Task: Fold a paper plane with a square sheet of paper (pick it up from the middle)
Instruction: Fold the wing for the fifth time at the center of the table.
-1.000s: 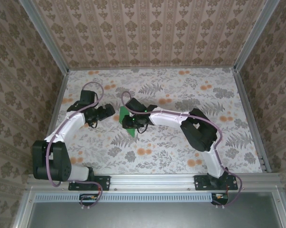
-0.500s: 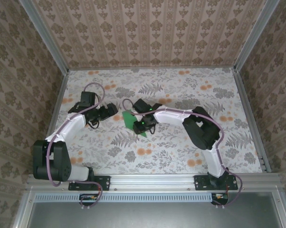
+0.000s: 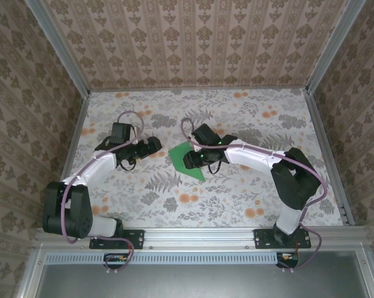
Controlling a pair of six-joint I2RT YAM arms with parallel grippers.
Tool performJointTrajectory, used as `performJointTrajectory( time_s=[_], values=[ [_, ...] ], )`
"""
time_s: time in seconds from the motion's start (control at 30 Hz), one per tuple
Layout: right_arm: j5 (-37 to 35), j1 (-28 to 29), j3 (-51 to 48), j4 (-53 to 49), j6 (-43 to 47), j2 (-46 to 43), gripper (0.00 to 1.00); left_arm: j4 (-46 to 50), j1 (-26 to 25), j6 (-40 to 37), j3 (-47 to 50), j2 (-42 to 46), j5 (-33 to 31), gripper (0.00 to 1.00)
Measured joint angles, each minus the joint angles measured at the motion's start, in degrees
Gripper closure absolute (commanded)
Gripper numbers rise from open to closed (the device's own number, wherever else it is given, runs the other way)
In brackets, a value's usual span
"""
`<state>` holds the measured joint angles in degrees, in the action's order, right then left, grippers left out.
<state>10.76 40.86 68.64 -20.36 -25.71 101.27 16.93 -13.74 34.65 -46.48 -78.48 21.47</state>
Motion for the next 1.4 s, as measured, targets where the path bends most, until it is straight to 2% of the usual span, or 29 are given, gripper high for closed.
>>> performJointTrajectory(
  time_s=[0.17, 0.3, 0.6, 0.83, 1.07, 1.4],
  values=[
    [-0.4, 0.2, -1.7, 2.9, -11.8, 1.3, 0.59, -1.8, -3.1, 3.1, 1.6, -0.2, 1.1, 0.00],
    [-0.6, 0.3, -1.7, 3.9, -16.2, 4.5, 0.60, -3.4, -5.1, 5.8, 1.9, -1.2, 1.7, 0.03],
    [-0.6, -0.9, -2.4, 6.6, -18.1, 8.3, 0.62, -8.5, -9.1, 14.1, 3.0, -6.6, 5.1, 0.26],
    [7.9, -5.0, -9.1, 17.8, -19.9, 7.1, 0.61, -13.2, -11.3, 18.9, 3.1, -11.2, 7.7, 0.36],
    [16.3, -9.0, -14.0, 26.9, -22.2, 6.8, 0.61, -14.0, -11.8, 20.6, 2.9, -13.6, 8.3, 0.42],
    [22.8, -12.3, -17.4, 33.3, -24.5, 6.8, 0.62, -14.0, -11.8, 20.7, 0.3, -17.9, 9.4, 0.55]
  ],
)
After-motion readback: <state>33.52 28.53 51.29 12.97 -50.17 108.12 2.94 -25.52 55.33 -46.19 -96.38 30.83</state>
